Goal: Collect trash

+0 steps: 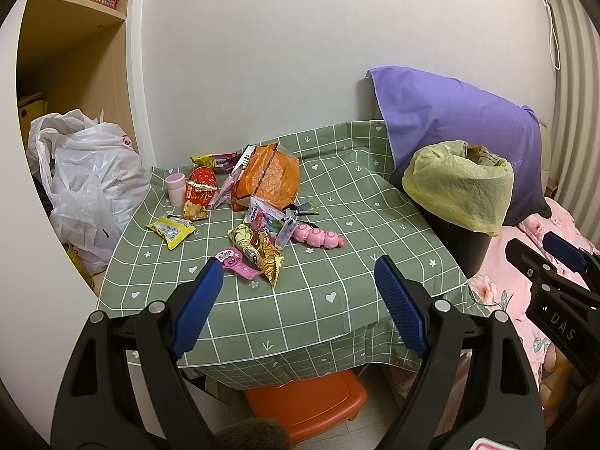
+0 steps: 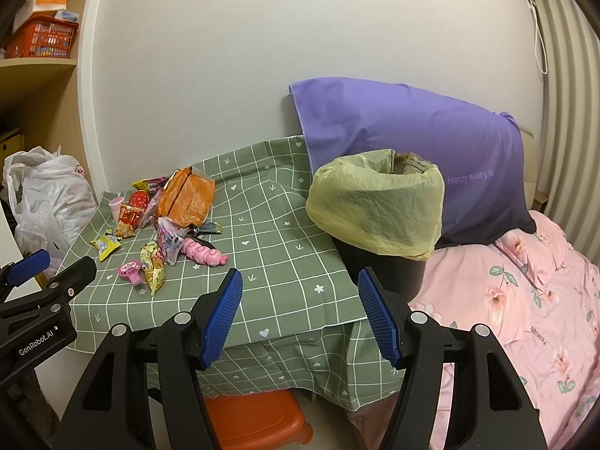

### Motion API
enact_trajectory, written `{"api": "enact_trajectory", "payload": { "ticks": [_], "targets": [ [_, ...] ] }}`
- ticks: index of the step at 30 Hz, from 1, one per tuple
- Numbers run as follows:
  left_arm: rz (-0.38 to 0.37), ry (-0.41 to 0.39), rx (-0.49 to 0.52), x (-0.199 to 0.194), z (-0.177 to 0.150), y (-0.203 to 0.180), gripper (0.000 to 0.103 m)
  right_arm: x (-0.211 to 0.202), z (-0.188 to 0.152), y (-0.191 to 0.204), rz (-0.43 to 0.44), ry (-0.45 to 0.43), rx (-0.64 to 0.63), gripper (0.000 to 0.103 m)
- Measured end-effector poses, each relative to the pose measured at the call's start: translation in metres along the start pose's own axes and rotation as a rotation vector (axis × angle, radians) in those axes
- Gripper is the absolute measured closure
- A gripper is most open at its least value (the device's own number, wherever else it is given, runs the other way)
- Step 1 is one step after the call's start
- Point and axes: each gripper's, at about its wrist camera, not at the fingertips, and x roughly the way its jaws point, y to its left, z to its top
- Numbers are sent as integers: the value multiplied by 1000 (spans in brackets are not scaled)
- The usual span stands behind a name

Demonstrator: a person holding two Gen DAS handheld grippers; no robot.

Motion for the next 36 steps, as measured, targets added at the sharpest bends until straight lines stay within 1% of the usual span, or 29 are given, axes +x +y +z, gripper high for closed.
{"api": "enact_trajectory", "payload": {
  "ticks": [14,23,26,30,34,36],
  "targets": [
    [1,5,-1,2,0,-2,24,1,-3,-1,2,5,1,42],
    [12,2,-8,17,6,4,24,13,0,-8,-3,8,6,42],
    [15,1,-15,28,10,8,24,24,6,-7,-8,11,0,42],
    [38,16,-24,55,10,21,24,44,10,-6,-9,28,-9,42],
    [80,68,-59,89,2,45,24,72,12,-1,8,65,-30,42],
    [84,95,-83,105,-5,60,24,88,12,6,21,80,-52,42]
  ]
}}
